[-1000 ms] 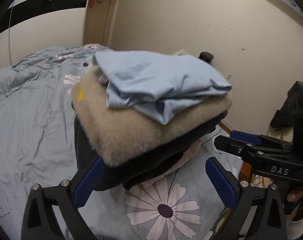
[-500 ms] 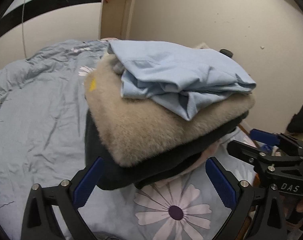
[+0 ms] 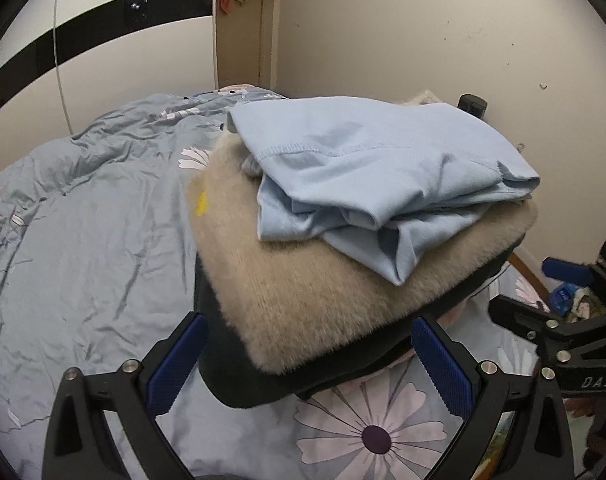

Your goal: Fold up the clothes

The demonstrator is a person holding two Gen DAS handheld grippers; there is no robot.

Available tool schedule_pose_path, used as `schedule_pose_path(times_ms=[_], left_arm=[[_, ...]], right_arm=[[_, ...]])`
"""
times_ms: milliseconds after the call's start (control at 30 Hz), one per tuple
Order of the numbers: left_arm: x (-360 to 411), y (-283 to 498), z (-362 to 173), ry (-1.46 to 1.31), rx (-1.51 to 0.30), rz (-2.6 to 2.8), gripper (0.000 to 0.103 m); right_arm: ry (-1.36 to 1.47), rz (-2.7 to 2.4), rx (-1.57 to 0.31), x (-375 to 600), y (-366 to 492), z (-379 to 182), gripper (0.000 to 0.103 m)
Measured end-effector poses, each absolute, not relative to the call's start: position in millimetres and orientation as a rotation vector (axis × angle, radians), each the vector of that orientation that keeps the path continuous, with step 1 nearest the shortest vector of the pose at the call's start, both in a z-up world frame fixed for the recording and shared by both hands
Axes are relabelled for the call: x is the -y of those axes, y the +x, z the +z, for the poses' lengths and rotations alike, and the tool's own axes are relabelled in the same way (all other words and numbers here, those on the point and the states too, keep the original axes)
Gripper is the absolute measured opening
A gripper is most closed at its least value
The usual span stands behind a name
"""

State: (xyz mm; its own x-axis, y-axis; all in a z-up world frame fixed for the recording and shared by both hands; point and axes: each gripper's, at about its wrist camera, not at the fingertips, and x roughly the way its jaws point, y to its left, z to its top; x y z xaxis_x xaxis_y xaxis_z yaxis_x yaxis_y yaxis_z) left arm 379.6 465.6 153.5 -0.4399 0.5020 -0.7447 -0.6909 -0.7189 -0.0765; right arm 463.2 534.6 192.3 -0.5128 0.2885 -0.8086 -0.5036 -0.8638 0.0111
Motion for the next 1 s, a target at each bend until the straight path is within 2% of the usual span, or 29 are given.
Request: schedule_pose_path(times_ms=[467, 1000], left_arm=[[-481.9, 370.3, 153.5, -1.053, -0.314, 2.186, 0.103], [-489.8, 368.2, 155.4, -1.074, -0.273, 2.182, 0.103]], right_arm=[[-1.255, 2.348, -0.265, -555.5, 450.4, 210.4, 0.103], [-1.350, 2.319, -0.273, -557.3, 438.9, 191.6, 0.103]])
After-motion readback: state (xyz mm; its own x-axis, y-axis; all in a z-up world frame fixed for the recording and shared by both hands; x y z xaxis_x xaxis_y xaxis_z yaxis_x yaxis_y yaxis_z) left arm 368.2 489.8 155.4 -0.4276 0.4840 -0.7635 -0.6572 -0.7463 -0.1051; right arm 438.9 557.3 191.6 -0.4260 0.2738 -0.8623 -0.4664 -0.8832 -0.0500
